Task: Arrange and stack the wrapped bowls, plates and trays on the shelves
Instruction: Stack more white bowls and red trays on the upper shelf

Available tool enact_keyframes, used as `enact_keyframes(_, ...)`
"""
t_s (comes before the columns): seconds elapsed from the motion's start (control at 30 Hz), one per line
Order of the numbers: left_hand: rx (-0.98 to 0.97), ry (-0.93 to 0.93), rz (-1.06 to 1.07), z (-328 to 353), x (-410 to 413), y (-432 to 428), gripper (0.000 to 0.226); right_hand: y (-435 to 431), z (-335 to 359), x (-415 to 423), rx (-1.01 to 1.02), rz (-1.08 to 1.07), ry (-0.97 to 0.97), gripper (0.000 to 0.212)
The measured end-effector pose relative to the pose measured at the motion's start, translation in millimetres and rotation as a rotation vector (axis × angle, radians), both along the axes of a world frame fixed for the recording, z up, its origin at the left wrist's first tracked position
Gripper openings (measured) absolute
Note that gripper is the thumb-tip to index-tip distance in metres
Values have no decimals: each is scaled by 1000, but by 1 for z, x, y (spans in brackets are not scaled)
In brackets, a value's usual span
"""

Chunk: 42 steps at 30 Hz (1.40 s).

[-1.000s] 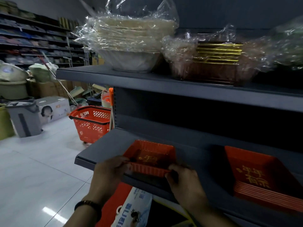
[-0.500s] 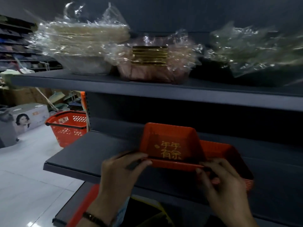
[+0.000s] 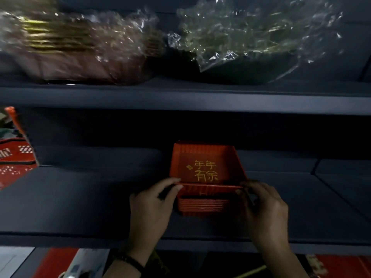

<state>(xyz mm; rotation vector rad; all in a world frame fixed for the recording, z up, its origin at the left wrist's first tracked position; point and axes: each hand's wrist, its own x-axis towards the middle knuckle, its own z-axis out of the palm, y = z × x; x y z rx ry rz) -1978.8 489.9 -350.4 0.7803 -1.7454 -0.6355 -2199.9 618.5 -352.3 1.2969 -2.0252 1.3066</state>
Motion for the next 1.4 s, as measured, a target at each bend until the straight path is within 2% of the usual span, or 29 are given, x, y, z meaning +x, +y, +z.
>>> enact_keyframes(0.3, 100, -56, -35, -19, -14, -13, 24, -7, -15, -19, 116, -2, -51, 26)
enact_keyframes(0.43, 87, -84, -57, -24, -19, -10, 23, -1, -5, -16, 130, 20, -111, 28)
enact_keyframes(0.53, 106, -108, -57, -28, -21, -6, 30, 5, -1, -8, 203, 35, -219, 30)
enact_keyframes(0.67, 96, -114, 12, -32, -20, -9, 34, 5, -6, 0, 313, 32, -334, 43)
enact_keyframes(0.77, 287, -78, -32, -27, -18, -13, 37, 3, -3, 1, 243, 47, -471, 47)
enact_keyframes(0.83, 493, -72, -78, -25, -17, -16, 51, 1, -1, 0, 199, 59, -689, 52)
enact_keyframes(0.93, 783, 20, -209, -30, -19, -22, 52, -5, -9, -7, 175, 121, -950, 25)
enact_keyframes(1.07, 943, 71, -276, -37, -23, -27, 88, -9, -3, -3, 74, 221, -1212, 36)
enact_keyframes(1.13, 957, 91, -301, -34, -24, -26, 82, -9, -1, -3, 85, 242, -1290, 39)
enact_keyframes(1.27, 942, 123, -303, -28, -25, -21, 55, -10, -2, -1, 39, 218, -1375, 39)
enact_keyframes(1.4, 902, 196, -223, -20, -28, -9, 41, -8, 2, 8, -79, 227, -1405, 25)
